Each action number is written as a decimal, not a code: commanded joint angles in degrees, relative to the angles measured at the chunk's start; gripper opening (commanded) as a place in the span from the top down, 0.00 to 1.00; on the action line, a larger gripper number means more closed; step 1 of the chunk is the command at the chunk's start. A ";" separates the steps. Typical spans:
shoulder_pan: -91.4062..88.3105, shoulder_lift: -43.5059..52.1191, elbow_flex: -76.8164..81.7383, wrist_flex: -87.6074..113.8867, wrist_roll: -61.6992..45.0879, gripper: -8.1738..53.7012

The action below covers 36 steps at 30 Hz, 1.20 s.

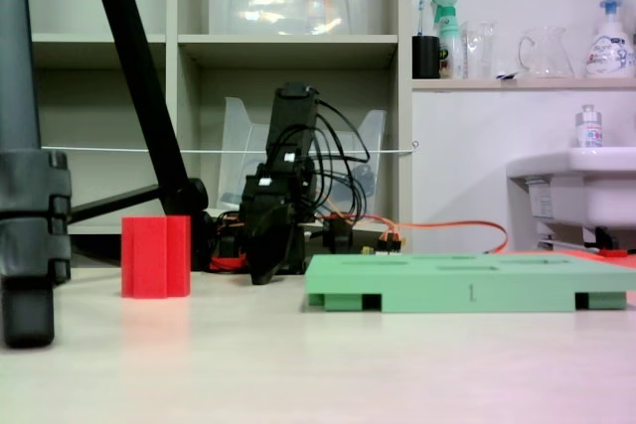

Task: Put the cross columnar block into the corresponding hole

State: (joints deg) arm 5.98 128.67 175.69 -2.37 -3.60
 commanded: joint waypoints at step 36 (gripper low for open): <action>12.83 3.08 -33.31 53.44 77.08 0.42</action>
State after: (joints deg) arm 16.96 128.67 143.35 41.13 71.89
